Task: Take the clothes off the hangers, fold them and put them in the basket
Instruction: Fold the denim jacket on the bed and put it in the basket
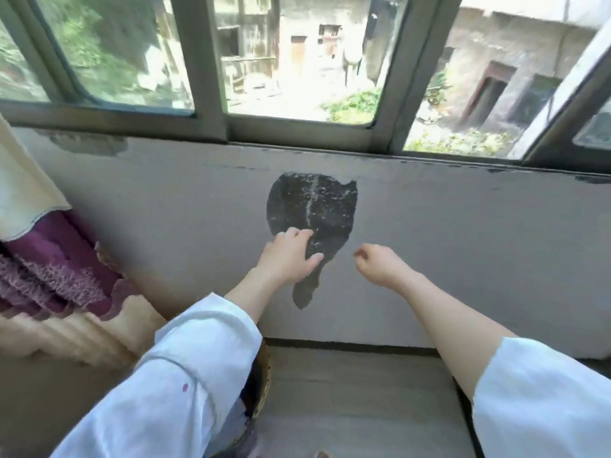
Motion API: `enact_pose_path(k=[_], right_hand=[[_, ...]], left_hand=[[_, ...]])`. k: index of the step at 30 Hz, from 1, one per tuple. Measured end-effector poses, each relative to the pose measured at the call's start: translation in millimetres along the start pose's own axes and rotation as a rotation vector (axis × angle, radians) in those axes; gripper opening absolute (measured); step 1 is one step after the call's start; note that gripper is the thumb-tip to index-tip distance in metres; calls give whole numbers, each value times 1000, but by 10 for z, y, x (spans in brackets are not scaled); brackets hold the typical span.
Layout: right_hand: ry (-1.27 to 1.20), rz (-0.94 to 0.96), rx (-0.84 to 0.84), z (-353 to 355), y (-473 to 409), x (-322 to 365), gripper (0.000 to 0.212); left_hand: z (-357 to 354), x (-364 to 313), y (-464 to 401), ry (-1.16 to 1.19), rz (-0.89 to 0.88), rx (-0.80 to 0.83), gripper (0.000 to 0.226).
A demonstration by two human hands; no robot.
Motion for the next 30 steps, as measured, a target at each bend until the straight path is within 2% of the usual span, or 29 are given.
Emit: enact_pose_path(k=[4, 8, 18, 21, 23, 25, 28, 30], right_hand=[[-56, -156, -163, 747, 774, -985, 35], [-137, -319, -322, 1214, 1699, -2093, 37], [-113, -559, -541, 2003, 3636, -4594, 35], [-115, -614, -556, 2093, 4156, -5244, 33], [-118, -661, -560, 2119, 4498, -5628, 33], [-128, -701, -574, 2176, 4766, -5940, 33], [-131, -773, -637, 2355, 5121, -6471, 33], [-117, -805, -692, 2519, 5252, -6757, 32]], left_hand=[[-105, -1273, -71, -24, -189, 11, 54], [-542, -2608, 35, -1, -397, 60, 49], [-1789, -5696, 511, 54, -754, 88, 49], [-2187, -6552, 807, 94, -892, 70, 42], [-2370, -7047, 1056, 142, -1002, 26, 33], [-2383, -7454, 1285, 223, -1144, -90, 25], [-2340, -8074, 1555, 337, -1349, -262, 25], [-2347, -8454, 1613, 321, -1420, -295, 25]])
Point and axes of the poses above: each hand's wrist, its own y-axis away from the middle knuckle, its own z-axis out of the back of the hand, x = y × z, the point moved 8 cm from there along -y, towards the middle knuckle, and after that the axes turned 9 degrees about y, right-handed, at the moved point
